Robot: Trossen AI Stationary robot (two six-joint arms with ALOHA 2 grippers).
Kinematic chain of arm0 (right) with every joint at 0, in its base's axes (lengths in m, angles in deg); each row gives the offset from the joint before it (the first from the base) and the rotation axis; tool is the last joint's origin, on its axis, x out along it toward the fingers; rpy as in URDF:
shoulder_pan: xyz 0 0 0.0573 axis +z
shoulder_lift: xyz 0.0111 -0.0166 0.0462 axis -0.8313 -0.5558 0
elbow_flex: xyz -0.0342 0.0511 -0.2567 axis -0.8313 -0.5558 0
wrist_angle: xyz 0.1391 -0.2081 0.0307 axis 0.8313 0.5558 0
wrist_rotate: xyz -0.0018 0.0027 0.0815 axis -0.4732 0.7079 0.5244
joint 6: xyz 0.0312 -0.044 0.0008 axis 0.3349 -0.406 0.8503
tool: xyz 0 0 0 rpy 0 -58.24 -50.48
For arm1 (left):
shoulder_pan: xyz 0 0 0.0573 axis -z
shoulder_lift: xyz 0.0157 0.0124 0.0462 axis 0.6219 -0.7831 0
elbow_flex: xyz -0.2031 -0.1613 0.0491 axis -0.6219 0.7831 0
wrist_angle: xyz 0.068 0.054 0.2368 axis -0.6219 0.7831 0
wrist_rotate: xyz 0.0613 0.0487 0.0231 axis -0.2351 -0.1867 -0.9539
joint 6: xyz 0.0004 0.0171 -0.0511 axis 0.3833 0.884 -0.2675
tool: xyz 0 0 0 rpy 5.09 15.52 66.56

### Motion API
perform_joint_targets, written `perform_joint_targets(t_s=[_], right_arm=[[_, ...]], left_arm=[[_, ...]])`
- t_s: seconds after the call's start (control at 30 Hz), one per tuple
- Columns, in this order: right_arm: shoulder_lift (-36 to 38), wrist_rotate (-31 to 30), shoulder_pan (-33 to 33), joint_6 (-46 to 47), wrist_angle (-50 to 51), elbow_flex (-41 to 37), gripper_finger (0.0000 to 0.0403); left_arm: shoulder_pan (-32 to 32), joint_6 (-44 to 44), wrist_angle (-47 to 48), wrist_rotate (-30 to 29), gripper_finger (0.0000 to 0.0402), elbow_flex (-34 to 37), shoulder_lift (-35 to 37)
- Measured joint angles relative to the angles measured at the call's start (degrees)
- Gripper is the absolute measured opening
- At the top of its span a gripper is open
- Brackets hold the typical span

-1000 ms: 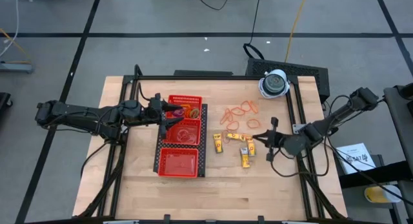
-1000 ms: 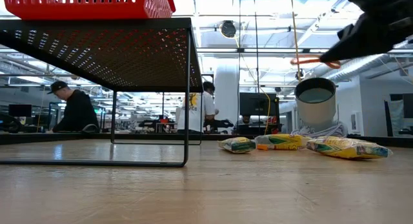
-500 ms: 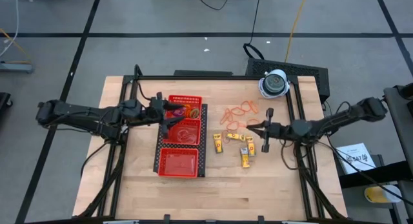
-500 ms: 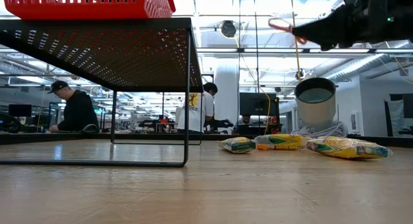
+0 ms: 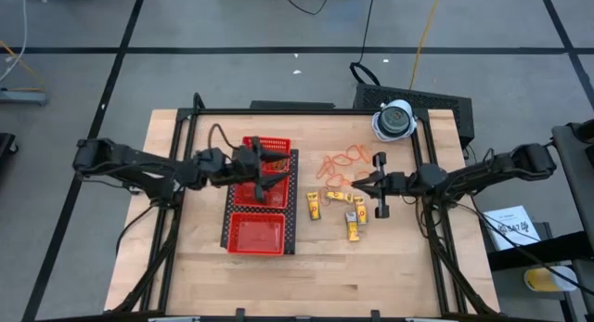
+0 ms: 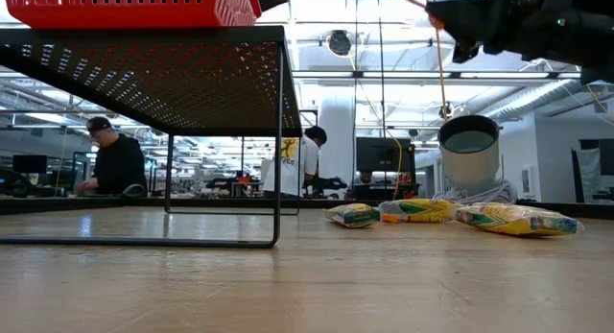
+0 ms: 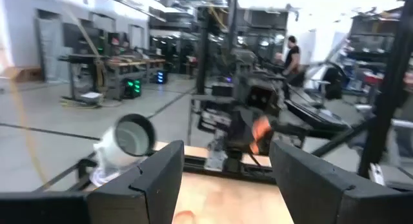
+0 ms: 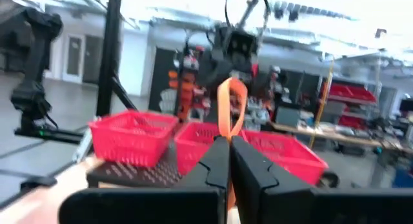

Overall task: Pick & Place Office Desk Supplies
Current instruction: Put the orange rubber band into the middle red basket on the shelf

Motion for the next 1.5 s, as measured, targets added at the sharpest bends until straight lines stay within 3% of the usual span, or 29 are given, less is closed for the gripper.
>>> perform_joint_targets(t_s=[0.2, 0.4, 0.8, 1.03, 1.5], right_arm=[[-4.6, 0.3, 0.0, 0.1, -9.1, 0.0, 0.0], [-8.0, 0.3, 0.2, 1.4, -15.0, 0.1, 0.0], [-10.9, 1.8, 0.2, 1.8, -16.1, 1.1, 0.0], [-10.9, 2.0, 0.2, 1.7, -16.0, 1.1, 0.0], [-10.9, 2.0, 0.2, 1.7, -15.8, 1.1, 0.0]], left_arm=[[0.4, -0.5, -0.6, 5.8, 0.0241, -6.6, -8.0], [1.9, 3.1, -0.5, 6.4, 0.0241, -13.9, -15.7], [2.3, 4.6, -0.5, 6.5, 0.0241, -25.1, -27.4], [2.2, 5.3, -0.7, 6.5, 0.0241, -28.9, -30.7], [2.1, 7.2, -1.2, 6.2, 0.0241, -29.1, -30.9]])
